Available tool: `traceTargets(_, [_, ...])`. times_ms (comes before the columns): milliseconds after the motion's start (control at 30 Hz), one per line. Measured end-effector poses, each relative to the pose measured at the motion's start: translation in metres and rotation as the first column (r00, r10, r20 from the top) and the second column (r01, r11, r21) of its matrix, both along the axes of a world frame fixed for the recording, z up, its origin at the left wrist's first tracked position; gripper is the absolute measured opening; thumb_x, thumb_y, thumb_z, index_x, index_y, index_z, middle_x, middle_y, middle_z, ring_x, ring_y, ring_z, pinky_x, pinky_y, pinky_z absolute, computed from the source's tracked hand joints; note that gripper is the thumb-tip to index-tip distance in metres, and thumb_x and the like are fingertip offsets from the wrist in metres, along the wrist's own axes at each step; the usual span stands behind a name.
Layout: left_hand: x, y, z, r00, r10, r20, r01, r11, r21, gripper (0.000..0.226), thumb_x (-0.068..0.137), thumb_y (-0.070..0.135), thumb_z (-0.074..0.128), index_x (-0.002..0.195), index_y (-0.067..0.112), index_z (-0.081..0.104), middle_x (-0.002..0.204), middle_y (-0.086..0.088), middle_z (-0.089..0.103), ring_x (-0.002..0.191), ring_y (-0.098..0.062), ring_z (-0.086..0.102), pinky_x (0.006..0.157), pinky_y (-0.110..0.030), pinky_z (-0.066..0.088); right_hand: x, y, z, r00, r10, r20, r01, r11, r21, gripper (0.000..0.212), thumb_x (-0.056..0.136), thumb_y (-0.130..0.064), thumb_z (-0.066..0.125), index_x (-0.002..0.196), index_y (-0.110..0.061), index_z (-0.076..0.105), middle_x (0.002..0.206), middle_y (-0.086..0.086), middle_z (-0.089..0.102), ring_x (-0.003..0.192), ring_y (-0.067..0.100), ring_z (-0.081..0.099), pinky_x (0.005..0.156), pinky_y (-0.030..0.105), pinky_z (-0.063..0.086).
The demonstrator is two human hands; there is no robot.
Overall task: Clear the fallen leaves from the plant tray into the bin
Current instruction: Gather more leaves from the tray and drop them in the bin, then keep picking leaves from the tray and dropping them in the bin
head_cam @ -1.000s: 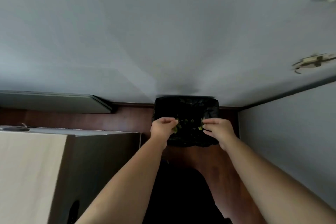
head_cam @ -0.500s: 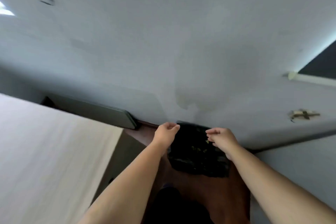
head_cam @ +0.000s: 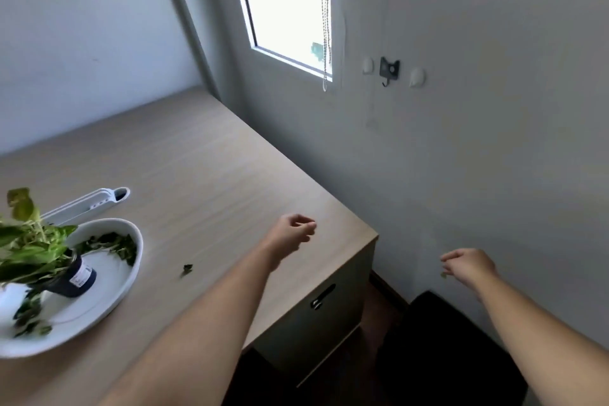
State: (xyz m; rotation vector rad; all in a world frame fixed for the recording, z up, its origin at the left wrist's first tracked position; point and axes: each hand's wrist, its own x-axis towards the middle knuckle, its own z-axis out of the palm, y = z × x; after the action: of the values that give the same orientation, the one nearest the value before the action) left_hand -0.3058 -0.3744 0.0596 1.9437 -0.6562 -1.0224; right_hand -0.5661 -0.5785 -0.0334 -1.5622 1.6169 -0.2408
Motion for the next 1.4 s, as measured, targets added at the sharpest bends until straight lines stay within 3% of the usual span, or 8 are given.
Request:
traceTargets(233, [-0.007,0.001,-0.047,0.999,-0.042,-0.017,0.044,0.994,0.095,0.007,0.092,0.022,0.055,0.094,0.018,0.061,0.095,-0.004,0.065,0.091,-0.018,0.06,0.071,-0.027,0.045,-0.031,0.002,-0.012,0.991,-0.088,-0.101,0.078,0.991,-0.105,0.023,0.071,0.003,0.069,0.091,-0.006,0.074,0.104,0.017,0.072,0.102,0.031,0.064,0.094,0.033,0.048])
traceTargets(367, [-0.047,-0.041,-0.085,0.952,-0.251,0.175,0.222,0.961,0.166,0.022,0.085,0.021,0.064,0.105,0.015,0.063,0.104,-0.007,0.065,0.095,-0.019,0.061,0.076,-0.027,0.049,-0.047,-0.002,-0.037,0.983,-0.161,-0.085,0.15,0.98,-0.127,0.021,0.068,0.01,0.067,0.085,-0.001,0.072,0.095,0.022,0.072,0.096,0.033,0.067,0.094,0.041,0.052])
traceTargets(500, [-0.068,-0.075,-0.107,0.627,-0.513,0.587,0.32,0.856,0.407,0.046,0.081,0.027,0.062,0.126,0.021,0.053,0.131,-0.004,0.048,0.12,-0.027,0.047,0.098,-0.039,0.044,-0.054,-0.002,-0.063,0.981,-0.174,-0.088,0.148,0.959,-0.243,0.018,0.07,0.01,0.064,0.077,-0.006,0.069,0.085,0.017,0.073,0.083,0.029,0.067,0.079,0.03,0.051])
traceTargets(600, [-0.071,-0.085,-0.121,0.5,-0.46,0.734,0.271,0.888,0.372,0.041,0.084,0.01,0.056,0.122,0.022,0.059,0.13,-0.003,0.05,0.115,-0.027,0.048,0.093,-0.037,0.045,-0.063,0.005,-0.091,0.978,-0.205,-0.04,0.182,0.93,-0.319,0.016,0.075,0.009,0.057,0.079,-0.005,0.065,0.085,0.015,0.069,0.075,0.024,0.059,0.07,0.023,0.041])
traceTargets(767, [-0.069,-0.079,-0.141,0.371,-0.44,0.817,0.253,0.895,0.367,0.048,0.084,-0.004,0.047,0.121,0.025,0.061,0.139,0.001,0.048,0.109,-0.028,0.049,0.083,-0.038,0.049,-0.095,0.005,-0.135,0.985,-0.086,-0.152,0.092,0.995,0.033,0.033,0.083,0.006,0.053,0.106,-0.015,0.06,0.088,0.012,0.061,0.06,0.025,0.055,0.051,0.025,0.042])
traceTargets(967, [-0.069,-0.08,-0.134,0.404,-0.451,0.796,0.27,0.89,0.368,0.055,0.082,-0.007,0.045,0.126,0.025,0.058,0.144,0.002,0.046,0.12,-0.025,0.047,0.099,-0.035,0.043,-0.101,0.009,-0.122,0.989,-0.132,-0.069,0.131,0.991,-0.019,0.026,0.085,0.007,0.052,0.092,-0.016,0.062,0.121,0.014,0.063,0.11,0.027,0.059,0.081,0.021,0.039])
traceTargets(1133, [-0.059,-0.051,-0.117,0.567,-0.494,0.66,0.344,0.869,0.355,0.066,0.081,0.001,0.051,0.14,0.028,0.039,0.151,0.0,0.036,0.138,-0.023,0.033,0.116,-0.037,0.029,-0.056,0.037,-0.085,0.982,0.169,-0.088,-0.175,0.983,-0.061,0.021,0.082,-0.004,0.06,0.075,-0.024,0.061,0.081,-0.001,0.067,0.085,0.023,0.065,0.073,0.021,0.04])
traceTargets(1400, [0.019,0.079,-0.085,0.78,-0.341,0.524,0.13,0.908,0.398,0.044,0.086,0.032,0.056,0.129,0.024,0.051,0.135,-0.003,0.053,0.123,-0.022,0.05,0.103,-0.031,0.041,0.128,0.114,-0.006,0.775,0.632,0.003,-0.616,0.756,-0.222,0.016,0.08,-0.013,0.062,0.073,-0.027,0.065,0.072,-0.006,0.069,0.073,0.014,0.064,0.069,0.023,0.046])
